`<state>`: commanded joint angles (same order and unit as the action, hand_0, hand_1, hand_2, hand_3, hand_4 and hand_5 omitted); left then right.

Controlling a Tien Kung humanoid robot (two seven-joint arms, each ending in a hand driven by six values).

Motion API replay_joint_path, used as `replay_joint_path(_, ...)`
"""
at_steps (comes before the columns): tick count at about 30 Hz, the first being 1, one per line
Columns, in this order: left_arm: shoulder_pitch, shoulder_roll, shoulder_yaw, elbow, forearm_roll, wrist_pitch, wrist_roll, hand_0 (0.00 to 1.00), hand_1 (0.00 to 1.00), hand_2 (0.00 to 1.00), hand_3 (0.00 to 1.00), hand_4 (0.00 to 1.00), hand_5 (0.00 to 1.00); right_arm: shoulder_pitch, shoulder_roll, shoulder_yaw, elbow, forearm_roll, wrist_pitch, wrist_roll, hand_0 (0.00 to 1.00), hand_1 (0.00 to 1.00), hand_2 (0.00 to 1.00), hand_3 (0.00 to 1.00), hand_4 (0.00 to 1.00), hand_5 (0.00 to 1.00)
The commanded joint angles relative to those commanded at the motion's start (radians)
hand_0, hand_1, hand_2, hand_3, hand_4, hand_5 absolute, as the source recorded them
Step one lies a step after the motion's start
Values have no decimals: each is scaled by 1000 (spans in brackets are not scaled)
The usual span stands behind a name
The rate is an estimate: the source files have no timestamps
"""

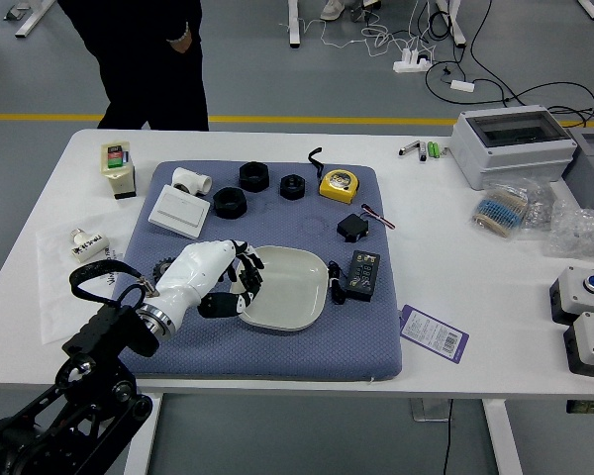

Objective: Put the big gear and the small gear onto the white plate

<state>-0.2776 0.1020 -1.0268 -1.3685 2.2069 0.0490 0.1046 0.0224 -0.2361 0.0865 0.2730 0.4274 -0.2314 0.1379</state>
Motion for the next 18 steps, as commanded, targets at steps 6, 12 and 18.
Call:
replay_joint_path(6,-58,-9,60,51,13,-17,45,317,424,495,544,314,2,4,-1,-1,0,1,-1,-1,605,625,725,539,730,698)
replay_joint_path(12,-76,-7,77,54,35,-88,87,416,595,715,679,998,300,5,-2,-3,0,3,0,-1,606,625,725,539,730,697)
replay_joint_path(18,-75,-5,76,35,32,-97,95,444,635,782,800,998,423,6,-3,-7,0,4,0,-1,607,625,725,539,730,698)
